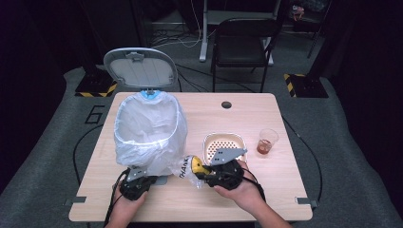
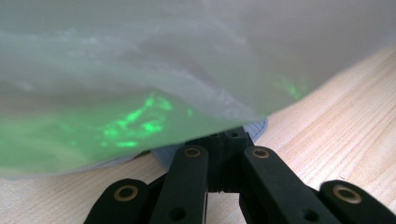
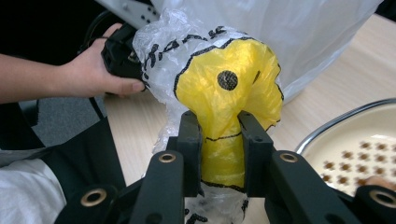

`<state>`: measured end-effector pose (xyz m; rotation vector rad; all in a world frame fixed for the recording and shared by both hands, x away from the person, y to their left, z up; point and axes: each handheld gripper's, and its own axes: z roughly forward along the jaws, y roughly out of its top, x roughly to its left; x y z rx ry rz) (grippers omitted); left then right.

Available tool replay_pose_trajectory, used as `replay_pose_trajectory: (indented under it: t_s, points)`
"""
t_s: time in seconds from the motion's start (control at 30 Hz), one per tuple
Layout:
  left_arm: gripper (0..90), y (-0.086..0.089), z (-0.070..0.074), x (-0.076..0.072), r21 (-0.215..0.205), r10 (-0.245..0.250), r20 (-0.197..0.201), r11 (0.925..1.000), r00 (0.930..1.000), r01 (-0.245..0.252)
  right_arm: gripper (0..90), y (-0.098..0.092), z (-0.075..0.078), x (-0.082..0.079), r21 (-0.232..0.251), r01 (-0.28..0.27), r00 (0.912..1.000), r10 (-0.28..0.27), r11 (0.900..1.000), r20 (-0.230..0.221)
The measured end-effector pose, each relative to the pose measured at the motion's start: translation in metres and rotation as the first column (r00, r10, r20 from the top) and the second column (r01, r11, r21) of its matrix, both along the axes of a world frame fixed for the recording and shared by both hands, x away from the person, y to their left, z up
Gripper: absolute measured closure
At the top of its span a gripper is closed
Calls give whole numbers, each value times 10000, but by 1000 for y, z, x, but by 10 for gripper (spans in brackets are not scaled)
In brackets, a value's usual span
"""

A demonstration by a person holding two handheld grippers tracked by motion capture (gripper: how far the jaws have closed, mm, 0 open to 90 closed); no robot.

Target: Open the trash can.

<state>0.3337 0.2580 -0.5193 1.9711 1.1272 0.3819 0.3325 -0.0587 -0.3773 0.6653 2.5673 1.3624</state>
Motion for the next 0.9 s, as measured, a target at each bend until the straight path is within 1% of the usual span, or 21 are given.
replay_pose_trajectory:
  t_s: [0.07, 0.17, 0.27, 0.3, 0.33, 0.37, 0.5, 0.53, 0.7, 0.83, 0.87, 0.9]
  points:
    - [900, 0, 0, 0, -3, 5, -1, 10000, 10000, -5, 740, -1, 7, 1, 31, -5, 10000, 5, 10000, 89]
    - [900, 0, 0, 0, -1, -2, -8, 10000, 10000, 2, 741, -2, 20, 3, -32, -30, 9990, 31, 10000, 453]
    - [900, 0, 0, 0, 0, 3, -3, 10000, 10000, -3, 742, -4, 31, 8, -27, 44, 9982, -42, 10000, 600]
    - [900, 0, 0, 0, -12, 6, -5, 10000, 10000, -6, 743, -5, 33, 10, 0, 49, 9982, -49, 10000, 596]
    - [900, 0, 0, 0, -9, 15, 5, 10000, 10000, -15, 744, -8, 40, 16, 136, 142, 9984, -149, 9998, 549]
    - [900, 0, 0, 0, 19, 26, -6, 10000, 10000, -26, 744, -8, 40, 16, 136, 142, 9984, -149, 9998, 549]
    - [900, 0, 0, 0, -32, -8, -28, 10000, 10000, 8, 745, -10, 51, 27, 127, 362, 9969, -370, 9993, 695]
    - [900, 0, 0, 0, -34, -10, -28, 10000, 10000, 10, 746, -11, 56, 32, 145, 412, 9966, -422, 9990, 714]
    - [900, 0, 0, 0, -44, -9, -27, 10000, 10000, 9, 746, -10, 62, 39, 188, 448, 9964, -460, 9988, 715]
    - [900, 1, 0, 0, -54, -11, -43, 10000, 10000, 11, 746, -8, 71, 45, 68, 428, 9957, -432, 9991, 818]
    - [900, 1, 0, 1, -38, -192, -16, 9998, 9998, 192, 746, -7, 75, 47, 25, 415, 9955, -416, 9991, 854]
    - [900, 1, 0, 1, -44, -173, -21, 9998, 9998, 173, 746, -7, 77, 48, -18, 403, 9954, -400, 9992, 873]
